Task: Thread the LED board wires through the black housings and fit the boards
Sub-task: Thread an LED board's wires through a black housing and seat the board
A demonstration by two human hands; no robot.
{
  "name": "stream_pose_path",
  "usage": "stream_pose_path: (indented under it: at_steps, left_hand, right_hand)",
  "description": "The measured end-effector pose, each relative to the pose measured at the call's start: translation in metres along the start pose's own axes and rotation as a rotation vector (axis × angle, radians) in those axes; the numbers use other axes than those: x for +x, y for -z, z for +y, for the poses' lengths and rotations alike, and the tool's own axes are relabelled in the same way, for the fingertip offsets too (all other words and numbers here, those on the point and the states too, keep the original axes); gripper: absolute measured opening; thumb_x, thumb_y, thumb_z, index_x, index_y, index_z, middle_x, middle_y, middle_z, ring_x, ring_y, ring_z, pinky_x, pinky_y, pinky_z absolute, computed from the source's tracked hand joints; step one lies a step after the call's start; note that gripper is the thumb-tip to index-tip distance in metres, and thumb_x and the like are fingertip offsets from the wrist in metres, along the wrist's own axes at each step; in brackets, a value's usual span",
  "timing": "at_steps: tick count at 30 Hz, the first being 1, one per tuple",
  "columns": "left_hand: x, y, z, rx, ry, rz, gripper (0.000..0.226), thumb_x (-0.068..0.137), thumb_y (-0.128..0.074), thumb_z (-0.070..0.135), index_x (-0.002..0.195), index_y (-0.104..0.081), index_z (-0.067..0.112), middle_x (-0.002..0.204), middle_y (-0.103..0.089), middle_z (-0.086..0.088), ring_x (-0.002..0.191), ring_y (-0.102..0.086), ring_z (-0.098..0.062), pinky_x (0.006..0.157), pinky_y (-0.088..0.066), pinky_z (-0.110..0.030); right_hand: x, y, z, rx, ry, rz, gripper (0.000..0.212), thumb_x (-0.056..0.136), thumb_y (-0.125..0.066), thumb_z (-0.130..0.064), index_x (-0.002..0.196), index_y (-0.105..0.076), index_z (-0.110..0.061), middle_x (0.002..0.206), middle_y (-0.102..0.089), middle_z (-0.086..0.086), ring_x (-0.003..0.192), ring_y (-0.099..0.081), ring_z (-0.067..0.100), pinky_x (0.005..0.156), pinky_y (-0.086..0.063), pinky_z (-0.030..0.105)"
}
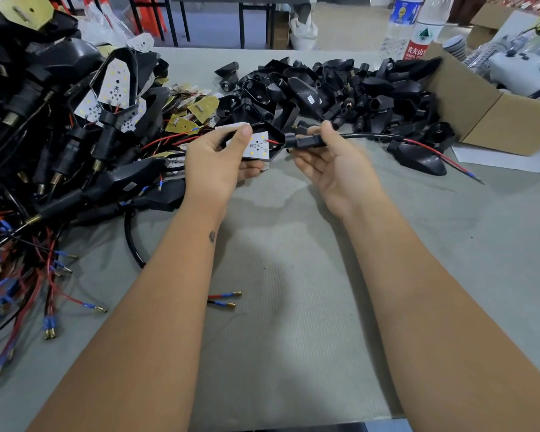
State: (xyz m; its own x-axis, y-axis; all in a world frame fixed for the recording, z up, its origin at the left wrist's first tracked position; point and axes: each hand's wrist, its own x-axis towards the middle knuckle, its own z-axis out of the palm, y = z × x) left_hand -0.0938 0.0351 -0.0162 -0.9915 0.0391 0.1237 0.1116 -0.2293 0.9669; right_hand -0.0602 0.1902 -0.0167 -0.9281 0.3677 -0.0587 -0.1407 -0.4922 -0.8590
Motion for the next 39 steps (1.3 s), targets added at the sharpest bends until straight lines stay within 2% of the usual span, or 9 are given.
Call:
stream_pose_path:
  at_steps: [3, 7, 12, 19, 24, 28, 33, 36, 39]
  left_hand:
    - [-0.001, -0.002, -0.001, 0.006, 0.014, -0.015, 0.008, 0.093, -0.066, 0.021, 0.098, -0.069, 0.015, 0.07, -0.073, 0.002, 0.054, -0.068, -0.013, 0.052, -0.054, -0.019]
    - [0.0, -0.001, 0.0, -0.016, 0.018, -0.001, 0.006, 0.094, -0.065, 0.02, 0.094, -0.068, 0.016, 0.067, -0.073, 0.003, 0.054, -0.068, -0.013, 0.053, -0.054, -0.019]
    - [0.0, 0.001, 0.001, 0.021, 0.012, 0.005, 0.005, 0.095, -0.064, 0.02, 0.093, -0.068, 0.018, 0.066, -0.072, 0.005, 0.052, -0.067, -0.011, 0.051, -0.053, -0.018]
    - [0.001, 0.005, 0.002, 0.069, 0.023, -0.009, 0.01, 0.095, -0.064, 0.021, 0.087, -0.069, 0.017, 0.061, -0.071, 0.007, 0.05, -0.066, -0.008, 0.051, -0.052, -0.017]
    - [0.0, 0.006, 0.003, 0.056, 0.015, 0.017, 0.009, 0.095, -0.063, 0.02, 0.088, -0.069, 0.018, 0.065, -0.071, 0.007, 0.052, -0.066, -0.009, 0.052, -0.053, -0.018]
    - [0.001, 0.006, 0.003, 0.065, 0.015, 0.024, 0.008, 0.095, -0.064, 0.023, 0.092, -0.069, 0.017, 0.073, -0.072, 0.002, 0.054, -0.067, -0.011, 0.053, -0.053, -0.019]
    - [0.005, 0.013, 0.003, 0.182, 0.085, -0.085, 0.014, 0.094, -0.064, 0.028, 0.091, -0.068, 0.015, 0.068, -0.074, 0.002, 0.058, -0.07, -0.013, 0.054, -0.055, -0.02]
    - [0.006, 0.021, 0.004, 0.343, 0.074, -0.196, 0.018, 0.091, -0.068, 0.029, 0.082, -0.071, 0.015, 0.059, -0.067, 0.014, 0.059, -0.067, -0.005, 0.06, -0.057, -0.021]
    - [0.007, 0.029, 0.011, 0.597, 0.02, -0.314, 0.006, 0.085, -0.075, 0.032, 0.081, -0.076, 0.027, 0.068, -0.07, 0.017, 0.068, -0.066, 0.003, 0.067, -0.05, -0.01]
  right_hand:
    - [-0.003, -0.001, -0.001, -0.058, 0.0, -0.009, 0.025, 0.101, -0.049, -0.028, 0.088, -0.063, -0.013, 0.086, -0.067, 0.006, 0.071, -0.063, 0.015, 0.066, -0.055, 0.024]
    - [-0.002, 0.0, -0.005, 0.05, -0.026, 0.037, 0.047, 0.105, -0.034, -0.037, 0.097, -0.069, -0.008, 0.074, -0.055, 0.0, 0.062, -0.046, 0.008, 0.064, -0.047, 0.021]
    - [-0.003, 0.001, -0.005, 0.053, 0.045, 0.098, 0.03, 0.104, -0.043, -0.022, 0.098, -0.068, -0.006, 0.076, -0.061, 0.003, 0.066, -0.053, 0.009, 0.066, -0.053, 0.02]
    - [-0.003, 0.003, -0.006, 0.122, 0.096, 0.143, 0.007, 0.098, -0.056, -0.011, 0.096, -0.06, -0.005, 0.088, -0.067, 0.012, 0.075, -0.067, 0.019, 0.075, -0.06, 0.03]
    - [-0.001, 0.008, -0.006, 0.109, 0.082, 0.193, 0.015, 0.098, -0.056, -0.015, 0.09, -0.063, -0.004, 0.078, -0.063, 0.006, 0.069, -0.06, 0.013, 0.068, -0.055, 0.022]
    - [0.0, 0.01, -0.007, 0.116, 0.127, 0.232, 0.005, 0.095, -0.06, -0.006, 0.094, -0.06, -0.001, 0.076, -0.064, 0.009, 0.065, -0.064, 0.014, 0.066, -0.056, 0.022]
    - [0.002, 0.013, -0.007, 0.067, 0.181, 0.27, 0.005, 0.096, -0.057, -0.004, 0.092, -0.056, -0.001, 0.072, -0.065, 0.01, 0.058, -0.067, 0.014, 0.061, -0.056, 0.023]
    - [0.002, 0.016, -0.009, -0.004, 0.184, 0.29, 0.009, 0.096, -0.057, -0.004, 0.088, -0.058, -0.003, 0.068, -0.065, 0.008, 0.056, -0.067, 0.012, 0.059, -0.055, 0.022]
    - [0.0, 0.016, -0.01, -0.092, 0.187, 0.268, 0.012, 0.095, -0.059, -0.004, 0.083, -0.06, -0.005, 0.063, -0.066, 0.007, 0.053, -0.065, 0.012, 0.057, -0.054, 0.021]
